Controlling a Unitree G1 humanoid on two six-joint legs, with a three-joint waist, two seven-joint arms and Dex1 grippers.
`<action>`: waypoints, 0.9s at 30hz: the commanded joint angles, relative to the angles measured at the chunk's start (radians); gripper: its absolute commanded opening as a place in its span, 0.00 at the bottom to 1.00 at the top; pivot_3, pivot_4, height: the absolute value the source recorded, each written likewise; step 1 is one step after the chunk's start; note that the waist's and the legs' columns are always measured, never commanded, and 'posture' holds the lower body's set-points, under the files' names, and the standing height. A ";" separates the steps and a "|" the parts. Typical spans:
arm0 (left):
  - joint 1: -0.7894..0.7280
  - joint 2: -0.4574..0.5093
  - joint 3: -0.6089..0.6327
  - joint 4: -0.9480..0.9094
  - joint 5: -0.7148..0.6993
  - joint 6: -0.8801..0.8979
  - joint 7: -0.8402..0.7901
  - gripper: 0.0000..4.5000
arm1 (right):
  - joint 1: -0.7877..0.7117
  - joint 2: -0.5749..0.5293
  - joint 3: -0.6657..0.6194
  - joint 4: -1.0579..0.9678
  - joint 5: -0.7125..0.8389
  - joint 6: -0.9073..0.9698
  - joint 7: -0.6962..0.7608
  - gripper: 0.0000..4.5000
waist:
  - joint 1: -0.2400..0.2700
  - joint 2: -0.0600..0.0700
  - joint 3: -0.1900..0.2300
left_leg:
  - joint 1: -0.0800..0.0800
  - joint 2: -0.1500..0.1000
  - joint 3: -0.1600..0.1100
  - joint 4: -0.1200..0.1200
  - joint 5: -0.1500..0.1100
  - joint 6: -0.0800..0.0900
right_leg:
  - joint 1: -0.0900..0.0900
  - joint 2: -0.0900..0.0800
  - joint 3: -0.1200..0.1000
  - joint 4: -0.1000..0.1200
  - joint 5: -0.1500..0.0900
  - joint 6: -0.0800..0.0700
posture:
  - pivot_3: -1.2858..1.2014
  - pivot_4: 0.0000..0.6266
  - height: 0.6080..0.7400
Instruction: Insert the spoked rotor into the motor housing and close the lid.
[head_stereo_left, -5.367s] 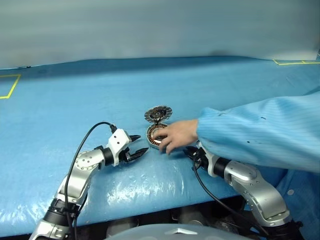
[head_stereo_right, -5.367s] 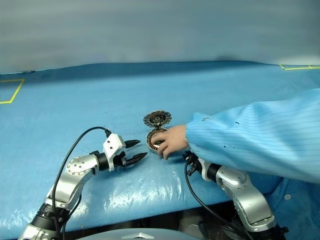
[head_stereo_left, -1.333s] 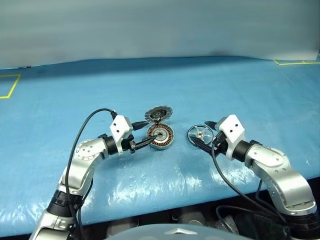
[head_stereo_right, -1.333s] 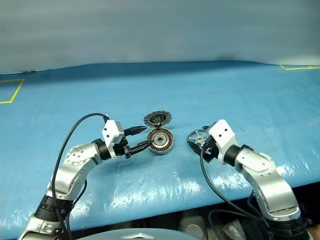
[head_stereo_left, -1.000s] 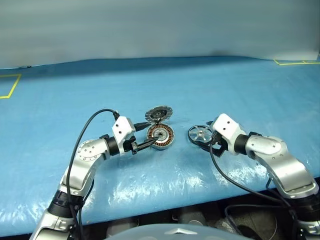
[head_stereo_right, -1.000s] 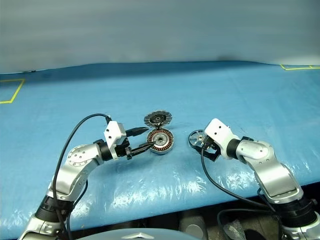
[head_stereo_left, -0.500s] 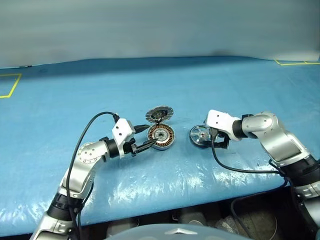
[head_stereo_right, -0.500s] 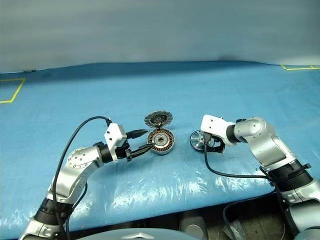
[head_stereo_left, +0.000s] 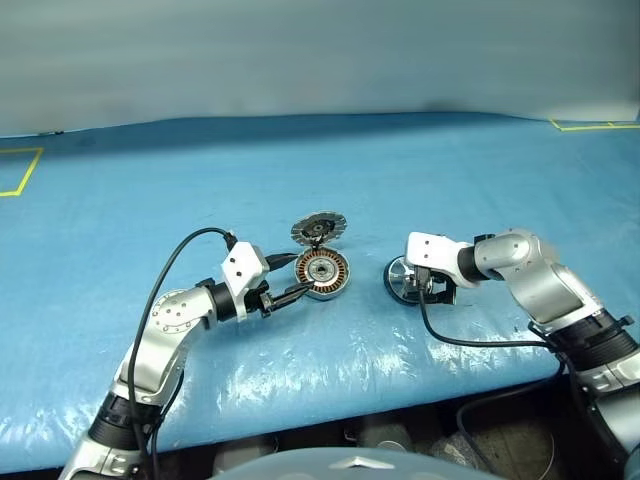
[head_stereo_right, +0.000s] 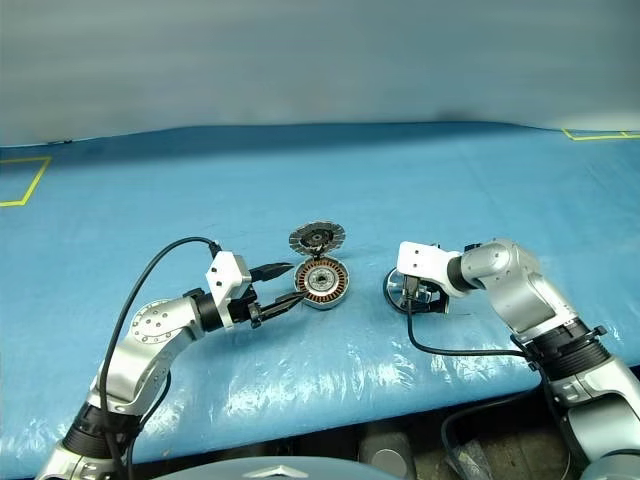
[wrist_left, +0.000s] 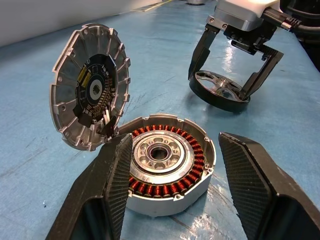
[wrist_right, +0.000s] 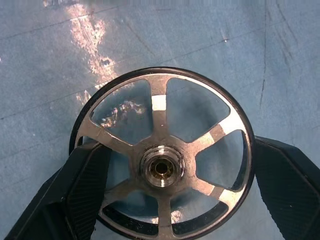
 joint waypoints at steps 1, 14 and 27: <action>-0.009 -0.003 -0.006 -0.022 0.005 -0.012 -0.002 0.65 | -0.004 -0.014 -0.064 -0.046 -0.013 -0.026 -0.031 0.99 | 0.000 0.000 0.000 | 0.000 0.000 0.000 0.000 0.000 0.000 | 0.000 0.000 0.000 0.000 0.000 0.000 | 0.52 0.24 1.00; -0.014 -0.007 -0.025 -0.001 0.017 -0.022 -0.013 0.65 | 0.050 -0.045 -0.112 -0.107 0.015 -0.006 0.004 0.99 | 0.004 0.000 0.000 | 0.000 0.000 0.000 0.000 0.000 0.001 | 0.000 0.000 0.000 0.000 0.000 0.000 | 0.52 0.24 1.00; -0.003 0.002 -0.020 0.005 0.025 -0.022 -0.010 0.65 | 0.064 -0.018 -0.102 -0.102 0.012 -0.014 0.010 0.44 | 0.006 0.000 0.000 | 0.000 0.000 0.000 0.000 0.000 0.001 | 0.000 0.000 0.000 0.000 0.000 0.000 | 0.52 0.24 1.00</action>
